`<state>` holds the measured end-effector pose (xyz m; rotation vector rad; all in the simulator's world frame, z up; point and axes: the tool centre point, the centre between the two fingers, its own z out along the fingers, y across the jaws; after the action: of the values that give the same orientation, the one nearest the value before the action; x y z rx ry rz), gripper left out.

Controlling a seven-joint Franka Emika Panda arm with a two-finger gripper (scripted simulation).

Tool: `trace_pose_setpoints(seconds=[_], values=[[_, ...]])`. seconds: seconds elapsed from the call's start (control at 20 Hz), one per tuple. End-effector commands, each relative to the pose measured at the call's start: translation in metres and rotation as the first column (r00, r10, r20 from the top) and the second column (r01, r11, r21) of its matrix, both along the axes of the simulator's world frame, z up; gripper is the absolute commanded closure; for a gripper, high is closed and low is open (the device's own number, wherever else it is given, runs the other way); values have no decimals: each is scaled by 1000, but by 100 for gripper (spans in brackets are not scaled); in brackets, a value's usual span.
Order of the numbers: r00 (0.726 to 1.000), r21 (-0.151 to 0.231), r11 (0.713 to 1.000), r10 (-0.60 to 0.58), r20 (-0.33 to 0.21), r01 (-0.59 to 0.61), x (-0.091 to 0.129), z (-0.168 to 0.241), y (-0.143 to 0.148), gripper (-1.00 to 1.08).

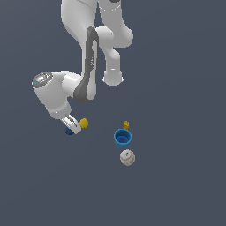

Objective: Pick up a designated object from a clutter of objects.

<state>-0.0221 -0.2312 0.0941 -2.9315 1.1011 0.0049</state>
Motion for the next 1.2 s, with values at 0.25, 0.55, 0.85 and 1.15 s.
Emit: trace_pose_setpoints(seconds=[0.25, 0.55, 0.85, 1.15], values=[[999, -9, 999, -43, -2, 43, -7, -12, -14, -92], [999, -9, 999, -45, -2, 45, -8, -24, -14, -92], [999, -10, 999, -48, -1, 48, -9, -53, -15, -92], [999, -10, 999, -49, -1, 49, -8, -63, -15, -92]])
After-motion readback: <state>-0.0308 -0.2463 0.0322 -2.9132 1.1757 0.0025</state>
